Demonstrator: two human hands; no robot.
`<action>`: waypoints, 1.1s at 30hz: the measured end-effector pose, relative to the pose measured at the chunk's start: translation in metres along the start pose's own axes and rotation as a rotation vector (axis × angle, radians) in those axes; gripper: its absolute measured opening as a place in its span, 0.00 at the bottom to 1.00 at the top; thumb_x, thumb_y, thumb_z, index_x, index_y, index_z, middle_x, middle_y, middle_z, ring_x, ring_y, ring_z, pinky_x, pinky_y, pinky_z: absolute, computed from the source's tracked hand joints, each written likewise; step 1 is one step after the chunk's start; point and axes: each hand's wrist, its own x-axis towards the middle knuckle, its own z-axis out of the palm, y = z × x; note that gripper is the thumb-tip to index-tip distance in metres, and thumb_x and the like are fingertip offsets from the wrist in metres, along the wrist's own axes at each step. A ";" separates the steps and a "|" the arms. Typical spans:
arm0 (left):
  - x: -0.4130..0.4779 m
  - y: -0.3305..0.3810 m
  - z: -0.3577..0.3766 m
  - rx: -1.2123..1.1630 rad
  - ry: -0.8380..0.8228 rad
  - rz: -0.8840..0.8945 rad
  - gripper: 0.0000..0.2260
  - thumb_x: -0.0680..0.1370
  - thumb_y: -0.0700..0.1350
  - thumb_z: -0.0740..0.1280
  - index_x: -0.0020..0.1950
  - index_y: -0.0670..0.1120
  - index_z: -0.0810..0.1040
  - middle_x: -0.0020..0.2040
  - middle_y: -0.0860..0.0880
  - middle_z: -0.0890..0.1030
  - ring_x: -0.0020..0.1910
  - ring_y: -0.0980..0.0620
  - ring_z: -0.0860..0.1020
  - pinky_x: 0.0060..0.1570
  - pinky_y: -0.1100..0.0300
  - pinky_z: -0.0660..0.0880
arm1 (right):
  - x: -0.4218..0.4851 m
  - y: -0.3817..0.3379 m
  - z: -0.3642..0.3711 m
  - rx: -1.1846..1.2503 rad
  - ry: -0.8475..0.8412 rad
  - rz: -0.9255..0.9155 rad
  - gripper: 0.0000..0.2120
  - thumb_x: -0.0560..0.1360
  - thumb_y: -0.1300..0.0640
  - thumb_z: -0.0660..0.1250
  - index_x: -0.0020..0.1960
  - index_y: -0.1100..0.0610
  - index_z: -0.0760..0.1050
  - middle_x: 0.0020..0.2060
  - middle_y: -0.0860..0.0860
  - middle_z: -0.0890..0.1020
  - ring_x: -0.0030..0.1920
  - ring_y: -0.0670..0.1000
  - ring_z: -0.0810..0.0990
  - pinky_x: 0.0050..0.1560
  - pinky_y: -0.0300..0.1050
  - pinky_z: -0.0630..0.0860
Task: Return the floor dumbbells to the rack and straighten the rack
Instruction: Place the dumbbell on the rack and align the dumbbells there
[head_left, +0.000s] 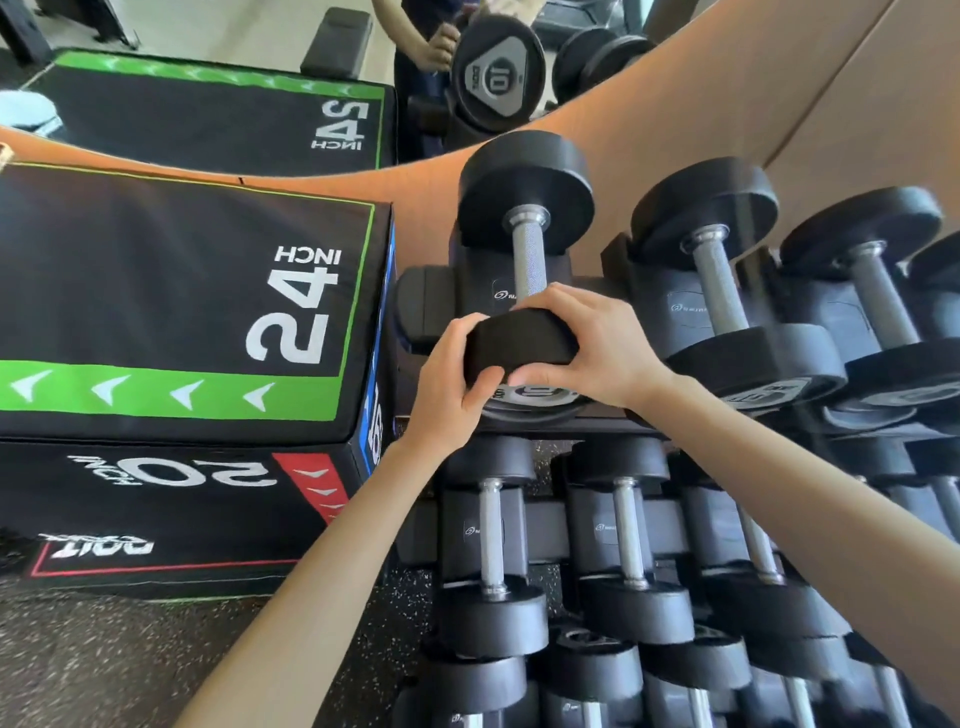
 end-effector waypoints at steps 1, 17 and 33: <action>-0.001 -0.004 0.003 -0.030 0.020 -0.012 0.28 0.75 0.60 0.59 0.62 0.37 0.68 0.51 0.50 0.74 0.47 0.60 0.72 0.47 0.66 0.69 | -0.001 0.001 0.001 0.006 0.021 0.003 0.31 0.64 0.30 0.65 0.53 0.55 0.76 0.45 0.46 0.81 0.46 0.46 0.79 0.45 0.46 0.76; 0.023 0.007 0.000 0.338 -0.107 0.175 0.18 0.70 0.56 0.62 0.50 0.44 0.65 0.39 0.48 0.71 0.38 0.51 0.67 0.35 0.59 0.64 | -0.031 0.026 0.017 0.258 0.369 0.188 0.20 0.77 0.56 0.48 0.48 0.66 0.75 0.39 0.56 0.77 0.40 0.52 0.74 0.44 0.41 0.70; 0.026 0.042 -0.004 0.608 -0.121 0.216 0.29 0.73 0.65 0.57 0.56 0.40 0.73 0.46 0.44 0.77 0.45 0.45 0.75 0.41 0.55 0.71 | -0.049 0.030 0.040 0.450 0.451 0.462 0.13 0.79 0.55 0.48 0.49 0.55 0.70 0.41 0.47 0.76 0.43 0.44 0.73 0.45 0.42 0.69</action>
